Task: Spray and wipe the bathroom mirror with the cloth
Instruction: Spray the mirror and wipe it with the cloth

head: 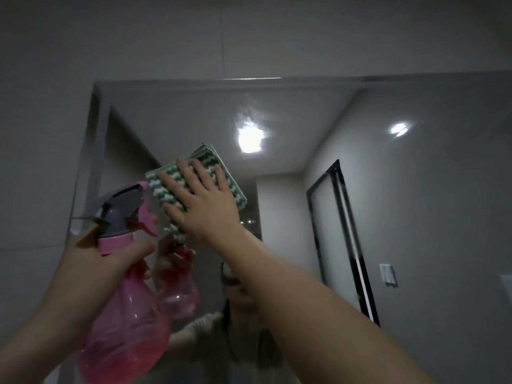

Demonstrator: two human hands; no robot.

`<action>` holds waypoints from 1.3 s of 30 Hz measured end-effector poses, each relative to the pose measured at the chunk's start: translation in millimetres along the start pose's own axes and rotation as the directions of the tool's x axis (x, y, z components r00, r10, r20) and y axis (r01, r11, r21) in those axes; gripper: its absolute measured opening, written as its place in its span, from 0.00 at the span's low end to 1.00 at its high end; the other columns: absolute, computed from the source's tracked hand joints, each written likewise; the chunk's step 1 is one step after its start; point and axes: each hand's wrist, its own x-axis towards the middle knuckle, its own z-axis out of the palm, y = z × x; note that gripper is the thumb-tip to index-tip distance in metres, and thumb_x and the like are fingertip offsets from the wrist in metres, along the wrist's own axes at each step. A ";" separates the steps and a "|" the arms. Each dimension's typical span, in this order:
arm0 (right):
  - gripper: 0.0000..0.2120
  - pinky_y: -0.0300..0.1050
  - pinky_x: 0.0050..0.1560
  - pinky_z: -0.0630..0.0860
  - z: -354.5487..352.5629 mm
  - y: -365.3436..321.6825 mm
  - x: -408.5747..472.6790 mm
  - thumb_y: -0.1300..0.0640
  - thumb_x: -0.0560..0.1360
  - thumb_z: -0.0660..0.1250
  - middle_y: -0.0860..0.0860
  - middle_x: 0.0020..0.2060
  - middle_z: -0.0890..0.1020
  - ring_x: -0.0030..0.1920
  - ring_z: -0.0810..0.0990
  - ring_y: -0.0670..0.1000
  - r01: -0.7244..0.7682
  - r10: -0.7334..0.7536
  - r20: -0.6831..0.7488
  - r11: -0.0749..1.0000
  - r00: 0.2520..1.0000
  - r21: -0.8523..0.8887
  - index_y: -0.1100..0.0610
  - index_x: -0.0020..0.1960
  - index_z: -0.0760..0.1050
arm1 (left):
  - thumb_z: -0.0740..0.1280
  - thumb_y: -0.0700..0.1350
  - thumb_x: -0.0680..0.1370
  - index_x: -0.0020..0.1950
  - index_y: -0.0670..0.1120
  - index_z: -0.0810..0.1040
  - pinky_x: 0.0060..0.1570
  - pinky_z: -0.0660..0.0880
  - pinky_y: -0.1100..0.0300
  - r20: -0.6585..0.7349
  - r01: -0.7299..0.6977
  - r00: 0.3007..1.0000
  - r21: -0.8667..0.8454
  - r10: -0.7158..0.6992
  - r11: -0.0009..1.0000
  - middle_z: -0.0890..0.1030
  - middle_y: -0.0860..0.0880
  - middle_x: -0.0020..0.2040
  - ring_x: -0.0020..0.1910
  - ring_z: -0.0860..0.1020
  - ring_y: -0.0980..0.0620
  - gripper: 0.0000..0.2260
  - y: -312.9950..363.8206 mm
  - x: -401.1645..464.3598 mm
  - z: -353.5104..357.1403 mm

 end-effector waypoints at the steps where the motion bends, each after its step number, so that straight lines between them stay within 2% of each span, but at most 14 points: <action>1: 0.26 0.55 0.72 0.31 -3.1 13.3 -1.8 0.40 0.81 0.45 0.48 0.77 0.45 0.77 0.40 0.50 -0.024 0.024 -0.006 1.000 1.000 -0.002 0.42 0.77 0.45 | 0.72 0.38 0.68 0.47 0.45 0.80 0.37 0.76 0.51 0.011 -0.016 1.000 -0.034 0.016 0.999 0.84 0.46 0.37 0.28 0.79 0.53 0.09 5.0 -0.2 9.5; 4: 0.26 0.56 0.72 0.32 -15.8 70.4 -8.5 0.39 0.80 0.45 0.49 0.77 0.44 0.77 0.40 0.51 -0.138 0.138 -0.039 0.990 0.990 -0.010 0.40 0.76 0.44 | 0.69 0.31 0.69 0.39 0.47 0.77 0.28 0.73 0.61 0.064 -0.047 0.996 -0.117 0.054 0.992 0.81 0.56 0.25 0.24 0.76 0.59 0.11 28.9 -3.1 46.3; 7: 0.26 0.57 0.73 0.34 -30.4 135.5 -25.0 0.37 0.80 0.43 0.49 0.77 0.41 0.76 0.39 0.50 -0.279 0.278 -0.051 0.960 0.959 -0.011 0.39 0.76 0.40 | 0.65 0.29 0.71 0.39 0.43 0.75 0.20 0.68 0.73 0.126 -0.021 0.991 -0.170 0.043 0.985 0.77 0.57 0.20 0.20 0.76 0.63 0.09 42.4 -3.6 77.1; 9: 0.27 0.57 0.74 0.35 -38.3 174.5 -41.7 0.37 0.80 0.42 0.49 0.77 0.41 0.76 0.39 0.51 -0.381 0.379 -0.071 0.925 0.923 -0.010 0.39 0.76 0.40 | 0.64 0.28 0.72 0.40 0.43 0.76 0.19 0.68 0.73 0.157 -0.024 0.986 -0.170 0.051 0.985 0.79 0.55 0.22 0.20 0.76 0.62 0.10 48.4 -1.5 92.0; 13: 0.27 0.57 0.73 0.34 -46.7 216.5 -65.2 0.37 0.80 0.41 0.50 0.77 0.42 0.76 0.40 0.52 -0.481 0.478 -0.094 0.876 0.873 -0.011 0.40 0.76 0.40 | 0.64 0.28 0.72 0.47 0.41 0.77 0.21 0.71 0.71 0.172 0.030 0.985 -0.233 0.011 0.972 0.79 0.46 0.37 0.22 0.78 0.60 0.10 55.5 5.2 106.9; 17: 0.26 0.60 0.73 0.34 -41.9 204.9 -56.6 0.39 0.80 0.42 0.50 0.77 0.41 0.76 0.39 0.53 -0.578 0.578 -0.111 0.815 0.808 0.032 0.42 0.77 0.40 | 0.64 0.28 0.72 0.48 0.41 0.78 0.21 0.72 0.69 0.213 0.063 0.977 -0.235 -0.012 0.970 0.80 0.43 0.40 0.24 0.78 0.59 0.10 53.2 11.5 107.7; 21: 0.27 0.62 0.72 0.33 -37.2 180.3 -30.2 0.41 0.81 0.41 0.53 0.77 0.40 0.76 0.37 0.56 -0.684 0.687 -0.132 0.726 0.715 0.074 0.45 0.77 0.39 | 0.65 0.29 0.71 0.49 0.37 0.78 0.23 0.74 0.66 0.212 0.061 0.977 -0.254 -0.006 0.965 0.80 0.36 0.42 0.25 0.79 0.52 0.09 48.6 25.1 91.7; 25: 0.27 0.63 0.70 0.33 -34.4 147.8 11.4 0.42 0.81 0.42 0.54 0.77 0.40 0.76 0.37 0.57 -0.658 0.661 -0.135 0.750 0.738 0.072 0.45 0.77 0.39 | 0.64 0.28 0.72 0.47 0.36 0.77 0.18 0.69 0.68 0.137 0.018 0.990 -0.275 0.020 0.961 0.78 0.46 0.27 0.18 0.74 0.56 0.08 41.5 38.5 67.7; 29: 0.27 0.63 0.70 0.33 -27.6 100.5 54.0 0.43 0.81 0.44 0.54 0.77 0.42 0.76 0.38 0.58 -0.586 0.596 -0.152 0.803 0.788 0.108 0.46 0.77 0.43 | 0.64 0.28 0.72 0.40 0.40 0.77 0.16 0.67 0.69 0.121 -0.040 0.990 -0.202 0.066 0.979 0.76 0.49 0.20 0.16 0.73 0.57 0.09 32.5 42.8 49.5; 32: 0.27 0.64 0.70 0.33 -18.4 57.7 69.5 0.43 0.81 0.43 0.54 0.77 0.41 0.76 0.38 0.58 -0.457 0.459 -0.150 0.888 0.875 0.054 0.47 0.77 0.42 | 0.64 0.28 0.72 0.42 0.39 0.77 0.16 0.67 0.69 0.100 -0.074 0.991 -0.162 0.091 0.984 0.77 0.50 0.20 0.16 0.73 0.57 0.08 21.9 46.6 35.4; 35: 0.26 0.64 0.70 0.33 -11.7 30.3 75.5 0.43 0.81 0.42 0.54 0.77 0.42 0.76 0.39 0.57 -0.341 0.342 -0.138 0.940 0.930 0.026 0.46 0.77 0.41 | 0.65 0.29 0.71 0.41 0.38 0.77 0.18 0.69 0.68 0.043 -0.065 0.996 -0.152 0.072 0.986 0.76 0.49 0.19 0.16 0.73 0.57 0.06 13.1 50.9 27.2; 39: 0.26 0.62 0.72 0.34 -17.4 44.4 72.6 0.41 0.81 0.43 0.53 0.77 0.44 0.76 0.40 0.56 -0.215 0.214 -0.110 0.977 0.971 0.004 0.45 0.77 0.43 | 0.69 0.33 0.68 0.38 0.40 0.76 0.30 0.76 0.60 -0.019 0.022 1.000 -0.109 -0.025 0.994 0.77 0.49 0.21 0.20 0.74 0.56 0.04 4.0 57.6 29.1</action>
